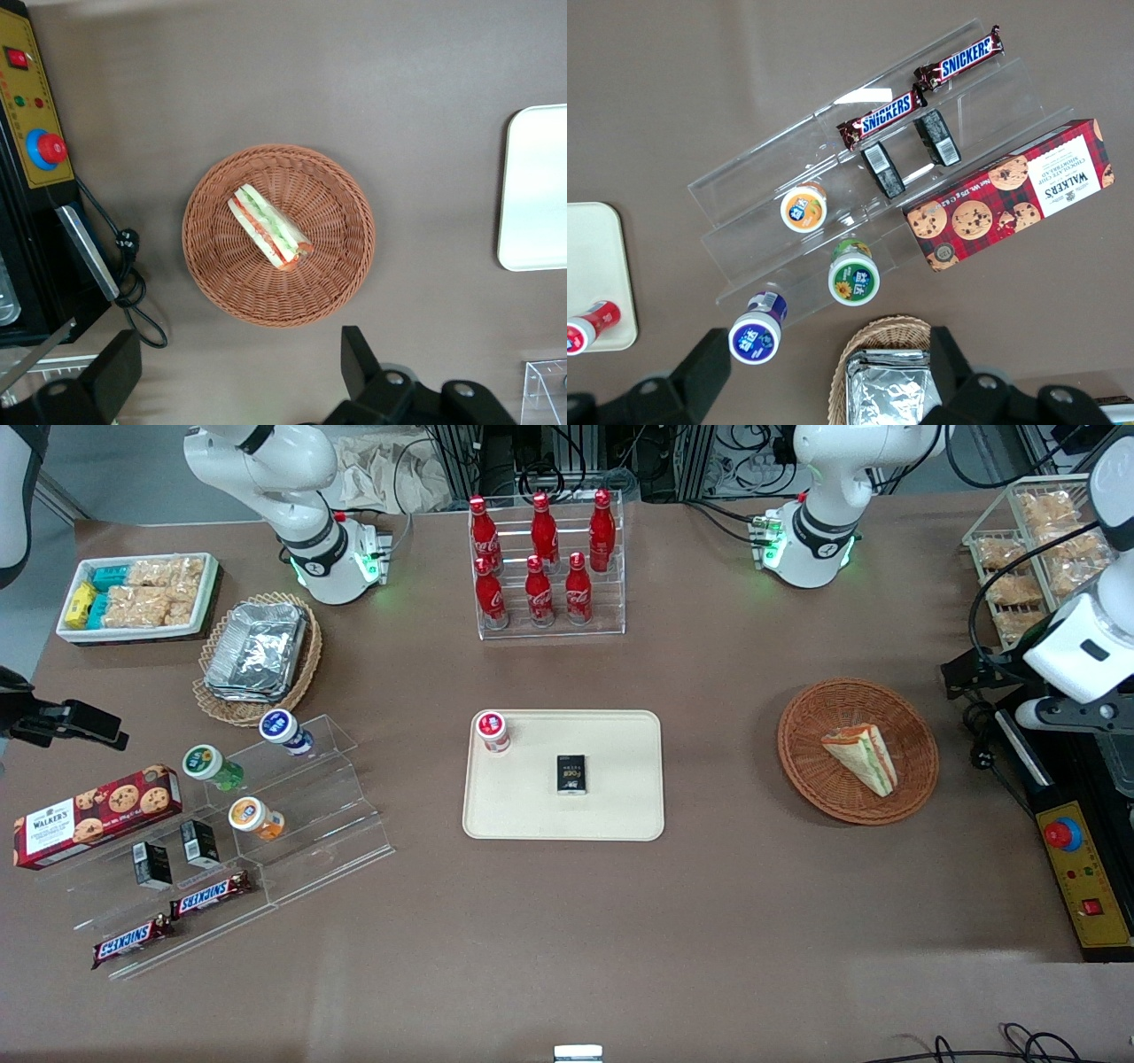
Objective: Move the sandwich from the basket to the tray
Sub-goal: 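Move the left gripper down over the wrapped sandwich in the wicker basket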
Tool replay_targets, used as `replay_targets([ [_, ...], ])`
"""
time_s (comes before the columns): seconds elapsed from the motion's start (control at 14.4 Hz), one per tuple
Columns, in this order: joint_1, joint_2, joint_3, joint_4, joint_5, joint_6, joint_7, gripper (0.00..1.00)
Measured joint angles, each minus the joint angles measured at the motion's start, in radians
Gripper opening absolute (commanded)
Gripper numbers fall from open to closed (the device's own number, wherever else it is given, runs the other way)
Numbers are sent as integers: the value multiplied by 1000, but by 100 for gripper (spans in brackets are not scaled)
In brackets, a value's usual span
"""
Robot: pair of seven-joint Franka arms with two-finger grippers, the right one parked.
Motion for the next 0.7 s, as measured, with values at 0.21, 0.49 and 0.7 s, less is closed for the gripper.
replay_targets([
  [0.21, 0, 5, 0, 9, 0, -5, -2, 100],
  [0.49, 11, 14, 2, 10, -8, -16, -202, 100],
  [0.7, 35, 4, 4, -51, -27, -11, -269, 100],
])
